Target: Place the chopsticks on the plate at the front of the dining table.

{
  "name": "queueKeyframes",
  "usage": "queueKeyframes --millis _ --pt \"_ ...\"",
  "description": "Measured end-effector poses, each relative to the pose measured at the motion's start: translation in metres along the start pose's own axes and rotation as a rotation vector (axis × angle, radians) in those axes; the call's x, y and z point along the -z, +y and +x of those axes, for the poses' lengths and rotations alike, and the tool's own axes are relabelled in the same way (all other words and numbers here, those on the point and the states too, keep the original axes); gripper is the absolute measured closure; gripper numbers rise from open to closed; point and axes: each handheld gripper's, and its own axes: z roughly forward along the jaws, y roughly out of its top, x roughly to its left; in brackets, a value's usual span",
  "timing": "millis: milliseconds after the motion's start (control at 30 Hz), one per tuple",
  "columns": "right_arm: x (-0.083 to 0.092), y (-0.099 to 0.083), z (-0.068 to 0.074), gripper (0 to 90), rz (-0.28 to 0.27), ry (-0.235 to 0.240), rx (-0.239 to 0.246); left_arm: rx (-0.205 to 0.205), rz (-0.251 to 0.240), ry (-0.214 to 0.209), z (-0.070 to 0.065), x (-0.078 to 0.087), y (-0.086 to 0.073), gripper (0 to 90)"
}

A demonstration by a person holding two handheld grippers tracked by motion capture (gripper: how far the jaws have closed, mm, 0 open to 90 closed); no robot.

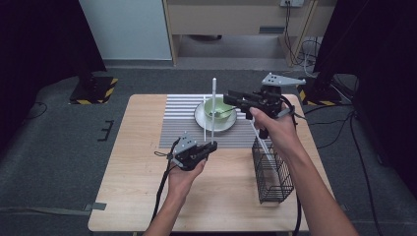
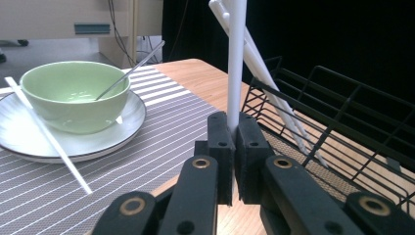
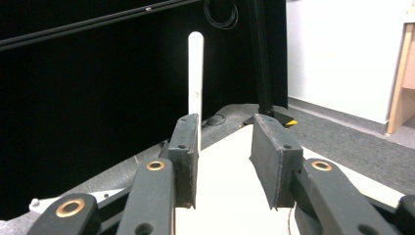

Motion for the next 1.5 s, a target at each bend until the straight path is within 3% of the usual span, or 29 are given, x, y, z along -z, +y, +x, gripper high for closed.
queueKeyframes --millis 533,667,733,867,1067,1300,1500 --pt "0.037 -0.005 -0.022 46.6 0.027 -0.078 -0.004 0.006 0.001 0.04 0.006 0.005 0.001 86.4" --pt "0.05 -0.011 -0.03 38.5 0.029 -0.141 0.001 0.014 0.002 0.057 0.007 0.006 0.001 86.4" --pt "0.057 -0.015 -0.033 31.1 0.016 -0.216 0.008 0.023 0.005 0.07 0.009 0.005 0.001 86.4" --pt "0.072 -0.027 -0.044 24.5 0.005 -0.308 0.003 0.032 0.004 0.1 0.012 0.005 0.001 86.4" --pt "0.094 -0.048 -0.063 15.9 0.028 -0.396 -0.035 0.026 0.004 0.131 0.017 0.008 0.003 86.4" --pt "0.126 -0.079 -0.091 15.5 0.027 -0.477 -0.087 0.027 0.001 0.163 0.022 0.01 0.004 86.4" --pt "0.148 -0.1 -0.108 23.7 0.024 -0.518 -0.113 0.029 0.004 0.176 0.025 0.007 0.004 86.4"
